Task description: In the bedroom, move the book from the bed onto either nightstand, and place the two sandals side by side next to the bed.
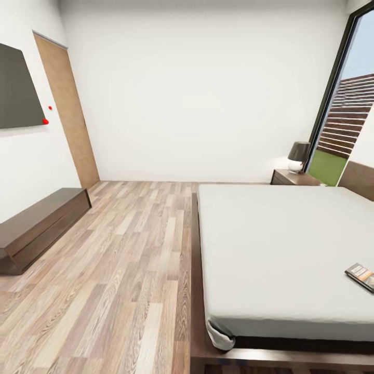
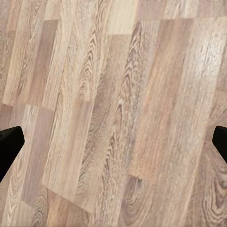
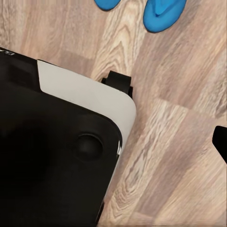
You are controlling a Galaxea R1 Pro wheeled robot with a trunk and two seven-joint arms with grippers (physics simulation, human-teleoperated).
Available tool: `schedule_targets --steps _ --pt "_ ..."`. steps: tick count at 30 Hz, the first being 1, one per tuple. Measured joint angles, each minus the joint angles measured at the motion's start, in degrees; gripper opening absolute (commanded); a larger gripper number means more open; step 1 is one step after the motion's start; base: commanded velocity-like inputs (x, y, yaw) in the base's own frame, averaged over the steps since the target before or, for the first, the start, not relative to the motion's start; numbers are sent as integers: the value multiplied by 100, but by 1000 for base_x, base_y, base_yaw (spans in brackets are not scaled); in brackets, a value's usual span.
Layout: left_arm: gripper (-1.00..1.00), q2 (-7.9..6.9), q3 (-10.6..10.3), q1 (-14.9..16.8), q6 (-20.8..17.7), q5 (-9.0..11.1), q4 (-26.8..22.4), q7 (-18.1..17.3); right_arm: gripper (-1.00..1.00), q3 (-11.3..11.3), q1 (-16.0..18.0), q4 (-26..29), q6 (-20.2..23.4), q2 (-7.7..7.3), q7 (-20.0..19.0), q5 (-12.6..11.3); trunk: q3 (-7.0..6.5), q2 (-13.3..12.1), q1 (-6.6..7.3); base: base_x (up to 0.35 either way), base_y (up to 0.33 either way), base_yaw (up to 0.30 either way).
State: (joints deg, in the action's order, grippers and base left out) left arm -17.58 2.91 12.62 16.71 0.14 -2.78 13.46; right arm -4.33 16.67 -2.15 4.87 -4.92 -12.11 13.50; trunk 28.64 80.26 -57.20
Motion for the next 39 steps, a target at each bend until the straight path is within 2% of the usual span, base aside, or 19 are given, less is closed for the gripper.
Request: schedule_targets --steps 12,39 --pt "100 13 -14 -22 -6 -19 0 -2 100 6 -110 6 0 56 0 6 -216 -481 264 0 0 0" --pt "100 37 -18 -35 -25 -22 0 -2 100 8 -118 9 -2 61 0 6 -701 -1565 857 0 0 0"
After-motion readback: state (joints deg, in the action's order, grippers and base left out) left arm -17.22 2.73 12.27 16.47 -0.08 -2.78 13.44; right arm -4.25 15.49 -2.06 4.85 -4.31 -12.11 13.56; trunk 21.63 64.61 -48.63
